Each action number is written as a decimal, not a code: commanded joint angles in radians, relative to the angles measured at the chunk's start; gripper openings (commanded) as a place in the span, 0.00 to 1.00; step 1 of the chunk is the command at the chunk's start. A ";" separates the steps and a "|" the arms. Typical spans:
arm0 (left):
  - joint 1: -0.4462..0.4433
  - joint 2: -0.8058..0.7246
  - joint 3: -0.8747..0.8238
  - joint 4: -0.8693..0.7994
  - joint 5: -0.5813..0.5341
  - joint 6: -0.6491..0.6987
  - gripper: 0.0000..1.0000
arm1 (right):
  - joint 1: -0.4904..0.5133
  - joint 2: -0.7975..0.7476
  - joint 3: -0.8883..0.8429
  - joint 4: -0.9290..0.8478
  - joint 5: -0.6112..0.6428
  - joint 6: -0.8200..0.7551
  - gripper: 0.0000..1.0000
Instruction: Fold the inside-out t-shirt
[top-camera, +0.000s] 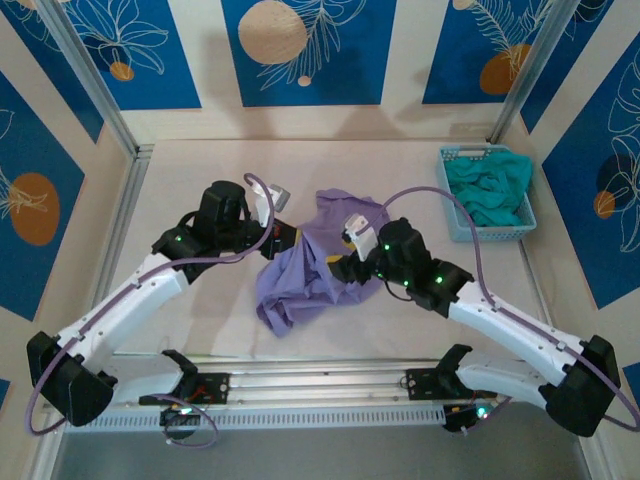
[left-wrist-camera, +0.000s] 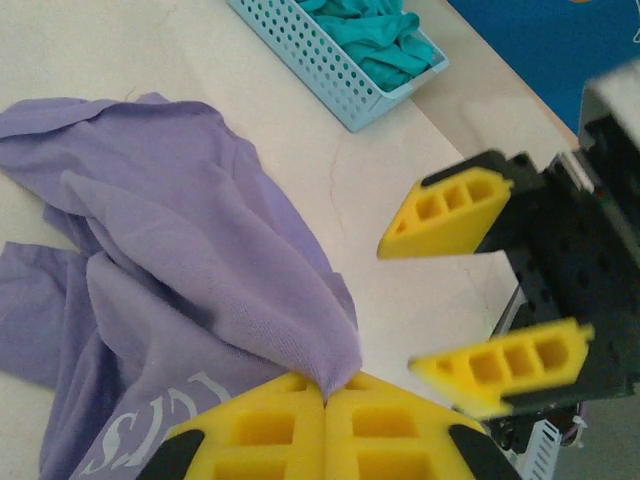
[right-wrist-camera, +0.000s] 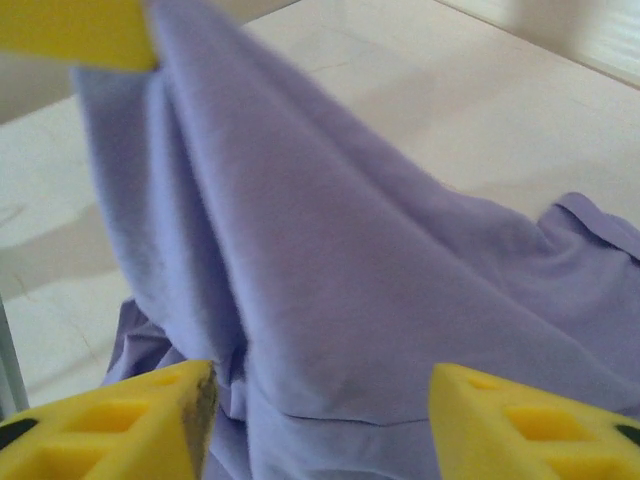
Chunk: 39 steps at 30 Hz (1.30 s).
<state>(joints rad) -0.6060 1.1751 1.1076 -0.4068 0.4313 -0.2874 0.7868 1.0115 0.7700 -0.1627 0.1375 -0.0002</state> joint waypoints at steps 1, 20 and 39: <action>0.008 0.004 0.040 0.021 0.039 -0.022 0.00 | 0.056 0.040 -0.022 0.093 0.097 -0.049 0.75; 0.011 -0.012 0.032 -0.014 -0.032 0.008 0.00 | -0.024 0.265 0.017 0.250 0.167 0.026 0.52; 0.036 0.083 0.021 0.029 -0.640 0.026 0.00 | -0.189 0.220 0.066 0.196 -0.540 0.261 0.00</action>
<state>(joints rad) -0.5926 1.2053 1.1099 -0.4076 0.0669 -0.2821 0.6441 1.3052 0.8360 0.0418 -0.0982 0.1478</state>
